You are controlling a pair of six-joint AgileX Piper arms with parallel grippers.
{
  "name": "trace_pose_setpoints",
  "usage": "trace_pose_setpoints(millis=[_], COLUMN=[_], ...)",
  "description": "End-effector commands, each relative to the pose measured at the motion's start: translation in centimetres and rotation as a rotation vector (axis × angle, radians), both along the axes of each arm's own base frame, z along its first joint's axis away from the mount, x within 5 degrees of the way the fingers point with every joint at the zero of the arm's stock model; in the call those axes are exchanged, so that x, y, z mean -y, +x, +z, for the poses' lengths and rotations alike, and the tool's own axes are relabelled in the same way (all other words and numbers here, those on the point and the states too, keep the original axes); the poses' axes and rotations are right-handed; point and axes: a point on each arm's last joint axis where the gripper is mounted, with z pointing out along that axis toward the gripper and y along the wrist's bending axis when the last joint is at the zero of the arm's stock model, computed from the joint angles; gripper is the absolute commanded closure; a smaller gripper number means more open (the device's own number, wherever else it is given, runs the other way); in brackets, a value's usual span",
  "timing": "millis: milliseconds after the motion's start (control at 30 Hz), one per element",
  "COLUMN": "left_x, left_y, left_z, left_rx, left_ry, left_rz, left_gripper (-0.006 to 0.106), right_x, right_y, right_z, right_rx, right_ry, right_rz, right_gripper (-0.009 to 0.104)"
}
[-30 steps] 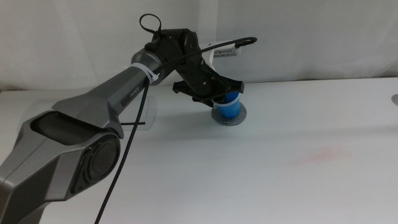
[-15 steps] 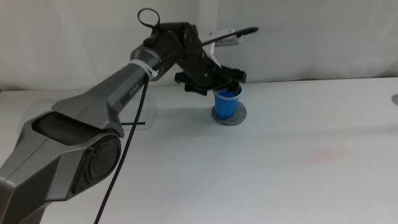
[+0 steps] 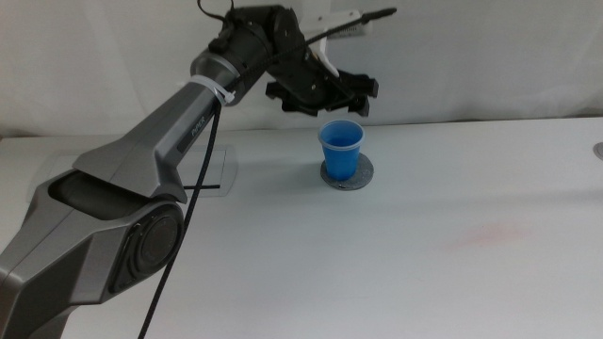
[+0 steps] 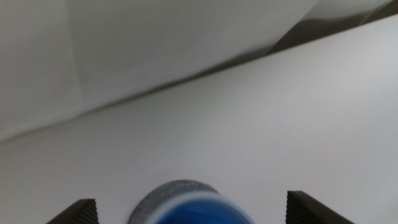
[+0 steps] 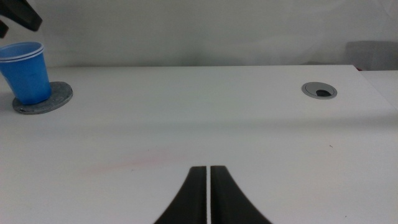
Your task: Place an empty cup on a cup mat.
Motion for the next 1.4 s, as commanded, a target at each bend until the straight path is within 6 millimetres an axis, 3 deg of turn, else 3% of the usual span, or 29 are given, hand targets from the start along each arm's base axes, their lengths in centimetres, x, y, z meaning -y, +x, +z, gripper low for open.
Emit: trace_pose_setpoints(millis=[0, 333, 667, 1033, 1267, 1367], left_x=[0.0, -2.7, -3.2, -3.9, -4.4, -5.5], left_y=[-0.1, -0.2, -1.6, -1.7, -2.5, -3.1], left_z=[1.3, 6.0, 11.1, 11.5, 14.4, 14.7], left_rx=[0.030, 0.152, 0.295, 0.292, 0.406, 0.441], left_ry=[0.006, 0.144, 0.123, 0.159, 0.065, 0.051], left_rz=[-0.006, -0.011, -0.040, -0.024, -0.004, 0.012], left_gripper=[0.025, 0.034, 0.034, 0.034, 0.034, 0.034], right_x=[0.0, 0.0, 0.0, 0.0, 0.0, 0.0], right_y=[-0.1, -0.1, -0.1, -0.1, -0.1, -0.1], right_z=[-0.9, -0.9, -0.9, -0.9, -0.9, -0.9], right_rx=[-0.023, -0.023, -0.023, -0.023, -0.023, -0.023], right_ry=[-0.016, -0.016, -0.016, -0.016, -0.016, -0.016], right_rz=[-0.001, -0.001, -0.001, -0.001, -0.001, -0.001], right_gripper=[0.098, 0.098, 0.098, 0.098, 0.098, 0.098])
